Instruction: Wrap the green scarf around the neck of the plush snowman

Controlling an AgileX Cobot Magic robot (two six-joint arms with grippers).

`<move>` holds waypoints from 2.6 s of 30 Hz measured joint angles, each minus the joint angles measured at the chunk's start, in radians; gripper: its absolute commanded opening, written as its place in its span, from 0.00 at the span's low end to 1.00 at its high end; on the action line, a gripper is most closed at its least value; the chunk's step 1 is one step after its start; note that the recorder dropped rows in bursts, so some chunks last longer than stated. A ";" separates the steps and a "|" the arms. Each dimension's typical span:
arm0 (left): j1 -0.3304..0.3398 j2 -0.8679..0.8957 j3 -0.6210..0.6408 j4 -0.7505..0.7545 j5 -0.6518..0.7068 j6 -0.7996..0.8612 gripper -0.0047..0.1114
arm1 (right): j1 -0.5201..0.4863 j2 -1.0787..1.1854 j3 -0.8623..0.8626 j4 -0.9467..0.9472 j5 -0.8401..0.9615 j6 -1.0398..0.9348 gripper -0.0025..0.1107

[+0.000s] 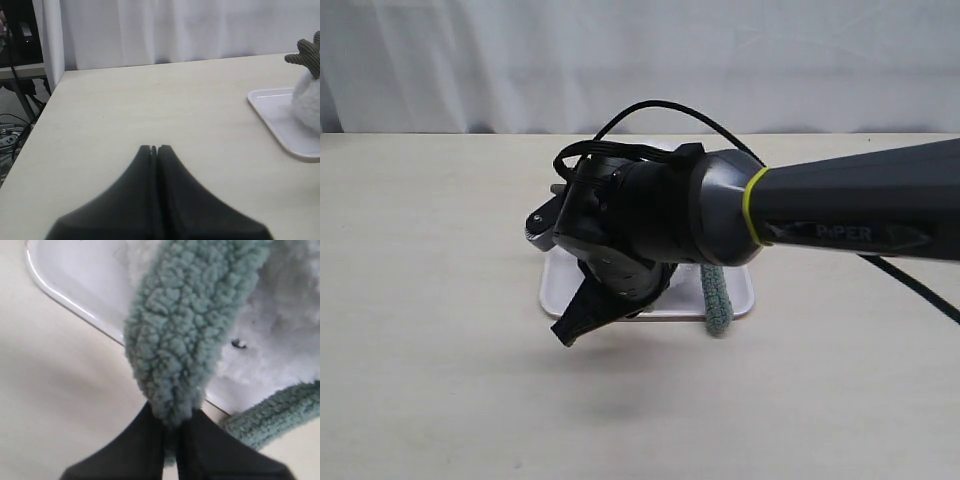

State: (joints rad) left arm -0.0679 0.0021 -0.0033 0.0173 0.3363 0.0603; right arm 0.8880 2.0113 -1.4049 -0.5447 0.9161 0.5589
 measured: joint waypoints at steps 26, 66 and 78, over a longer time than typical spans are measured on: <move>0.000 0.000 0.000 0.000 0.000 0.000 0.04 | 0.000 0.039 0.073 -0.047 0.063 -0.041 0.06; 0.000 0.000 0.000 0.000 0.000 0.000 0.04 | 0.000 0.009 0.090 0.027 0.145 -0.087 0.47; 0.000 0.000 0.000 0.000 0.000 0.000 0.04 | -0.096 -0.323 0.435 -0.204 -0.170 0.340 0.59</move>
State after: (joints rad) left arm -0.0679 0.0021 -0.0033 0.0173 0.3363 0.0603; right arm 0.7919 1.6883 -0.9697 -0.7487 0.7462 0.8986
